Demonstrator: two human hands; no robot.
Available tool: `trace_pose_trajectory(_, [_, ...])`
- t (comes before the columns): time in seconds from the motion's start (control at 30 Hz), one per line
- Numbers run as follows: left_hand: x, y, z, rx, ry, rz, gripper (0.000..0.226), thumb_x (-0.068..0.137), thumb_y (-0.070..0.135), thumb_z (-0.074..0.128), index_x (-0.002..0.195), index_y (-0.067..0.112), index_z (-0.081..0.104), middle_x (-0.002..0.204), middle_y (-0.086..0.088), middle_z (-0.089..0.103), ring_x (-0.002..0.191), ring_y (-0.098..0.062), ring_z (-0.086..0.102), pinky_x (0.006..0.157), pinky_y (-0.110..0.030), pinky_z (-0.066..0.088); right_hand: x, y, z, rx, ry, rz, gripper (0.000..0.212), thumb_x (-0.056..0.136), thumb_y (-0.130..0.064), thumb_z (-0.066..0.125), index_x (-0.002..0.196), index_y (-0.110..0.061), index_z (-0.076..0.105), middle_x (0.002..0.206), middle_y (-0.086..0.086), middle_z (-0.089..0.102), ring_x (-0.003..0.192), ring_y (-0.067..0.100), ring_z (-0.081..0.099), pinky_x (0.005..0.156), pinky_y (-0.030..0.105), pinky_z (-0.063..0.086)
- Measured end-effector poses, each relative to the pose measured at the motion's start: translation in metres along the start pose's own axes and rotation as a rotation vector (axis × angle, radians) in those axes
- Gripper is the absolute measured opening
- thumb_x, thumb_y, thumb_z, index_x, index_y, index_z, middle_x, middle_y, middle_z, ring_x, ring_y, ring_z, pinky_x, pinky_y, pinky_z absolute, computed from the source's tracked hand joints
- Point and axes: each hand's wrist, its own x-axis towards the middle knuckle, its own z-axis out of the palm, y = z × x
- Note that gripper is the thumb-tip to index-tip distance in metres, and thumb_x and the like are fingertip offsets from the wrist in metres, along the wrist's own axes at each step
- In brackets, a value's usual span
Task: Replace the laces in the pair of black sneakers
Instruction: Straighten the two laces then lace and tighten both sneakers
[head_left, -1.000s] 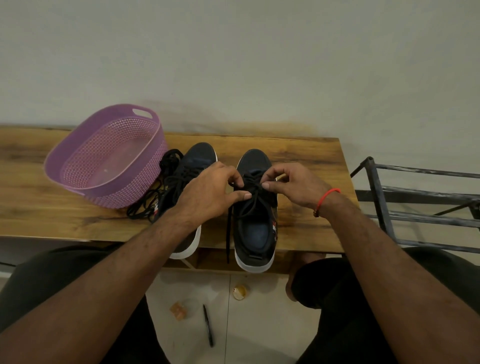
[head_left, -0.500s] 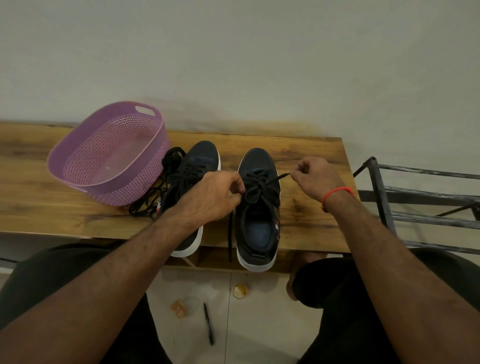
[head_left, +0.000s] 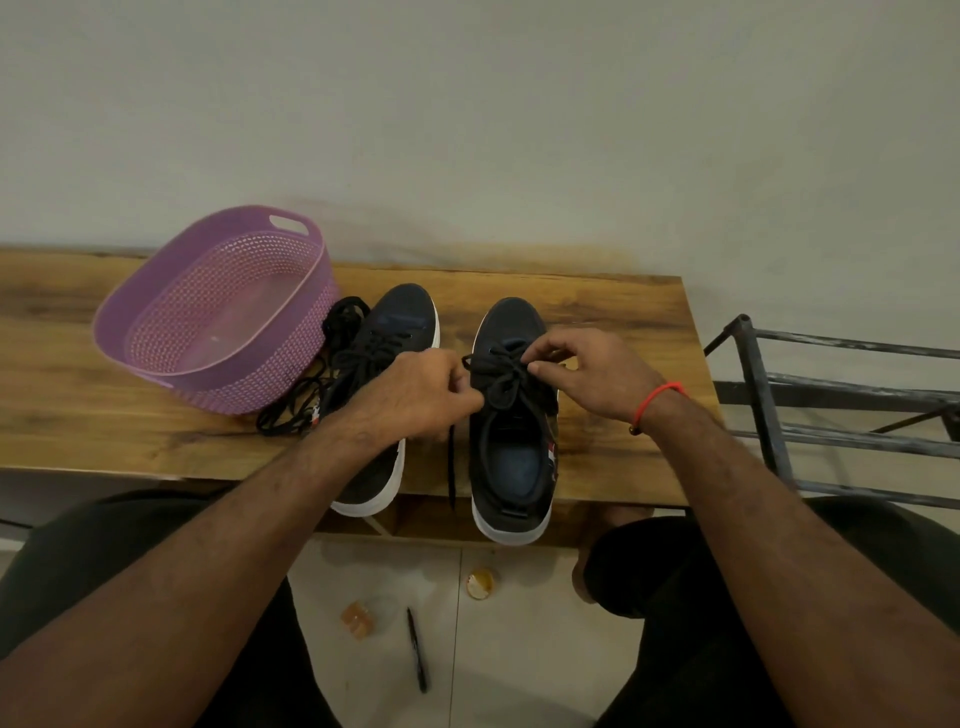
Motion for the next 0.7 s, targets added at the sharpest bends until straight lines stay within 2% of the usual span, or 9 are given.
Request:
trace_pose_trajectory(0.13, [-0.005, -0.003, -0.025, -0.156, -0.063, -0.022, 0.010, 0.096, 0.019, 0.064, 0.101, 0.025, 0.058, 0.074, 0.003, 0.073, 0.050, -0.004, 0.058, 0.052, -0.021, 0.046, -0.001, 0.000, -0.003, 0.018, -0.015, 0.027, 0.014, 0.099, -0.026, 0.060, 0.109, -0.024, 0.069, 0.112, -0.010, 0.064, 0.108, 0.007, 0.057, 0.075, 0.010, 0.038])
trace_pose_trajectory(0.2, [-0.009, -0.007, -0.041, -0.223, -0.149, -0.007, 0.008, 0.097, 0.017, 0.062, 0.103, 0.023, 0.060, 0.071, 0.002, 0.069, 0.048, -0.007, 0.053, 0.045, -0.021, 0.037, -0.001, -0.001, -0.004, 0.012, -0.019, 0.029, 0.015, 0.099, -0.026, 0.059, 0.110, -0.023, 0.070, 0.112, -0.009, 0.065, 0.108, 0.008, 0.057, 0.080, 0.015, 0.040])
trace_pose_trajectory(0.27, [-0.015, -0.010, -0.056, -0.327, -0.273, 0.048, 0.008, 0.099, 0.016, 0.059, 0.104, 0.019, 0.065, 0.074, -0.002, 0.066, 0.050, -0.011, 0.050, 0.046, -0.022, 0.033, -0.002, -0.002, -0.005, 0.008, -0.021, 0.035, 0.016, 0.099, -0.025, 0.059, 0.111, -0.022, 0.070, 0.113, -0.009, 0.065, 0.109, 0.008, 0.057, 0.087, 0.021, 0.041])
trace_pose_trajectory(0.43, [-0.025, -0.018, -0.077, -0.660, -0.466, 0.208, 0.026, 0.095, 0.007, 0.050, 0.098, 0.015, 0.075, 0.090, -0.016, 0.071, 0.049, -0.015, 0.049, 0.045, -0.021, 0.033, -0.002, -0.003, -0.005, 0.018, -0.024, 0.048, 0.016, 0.099, -0.026, 0.059, 0.111, -0.023, 0.070, 0.110, -0.010, 0.064, 0.108, 0.007, 0.057, 0.085, 0.020, 0.040])
trace_pose_trajectory(0.57, [-0.023, -0.024, -0.075, -0.823, -0.631, 0.440, 0.033, 0.091, 0.001, 0.058, 0.116, 0.014, 0.074, 0.111, -0.013, 0.072, 0.045, -0.008, 0.046, 0.047, -0.018, 0.040, -0.002, -0.002, -0.005, 0.017, -0.026, 0.045, 0.016, 0.099, -0.026, 0.059, 0.111, -0.023, 0.070, 0.112, -0.008, 0.066, 0.109, 0.009, 0.058, 0.087, 0.023, 0.042])
trace_pose_trajectory(0.63, [-0.022, -0.028, -0.075, -0.918, -0.662, 0.563, 0.035, 0.091, 0.003, 0.068, 0.123, 0.015, 0.071, 0.112, -0.008, 0.071, 0.046, -0.003, 0.047, 0.049, -0.018, 0.038, -0.003, -0.003, -0.005, 0.021, -0.030, 0.046, 0.016, 0.099, -0.025, 0.059, 0.111, -0.023, 0.070, 0.111, -0.008, 0.066, 0.109, 0.009, 0.058, 0.085, 0.021, 0.042])
trace_pose_trajectory(0.7, [-0.021, -0.028, -0.075, -0.990, -0.570, 0.575, 0.034, 0.087, 0.008, 0.071, 0.119, 0.018, 0.073, 0.107, -0.005, 0.072, 0.044, -0.001, 0.046, 0.050, -0.020, 0.034, -0.004, -0.004, -0.005, 0.025, -0.031, 0.054, 0.016, 0.099, -0.025, 0.059, 0.111, -0.022, 0.070, 0.111, -0.009, 0.065, 0.109, 0.008, 0.057, 0.084, 0.020, 0.040])
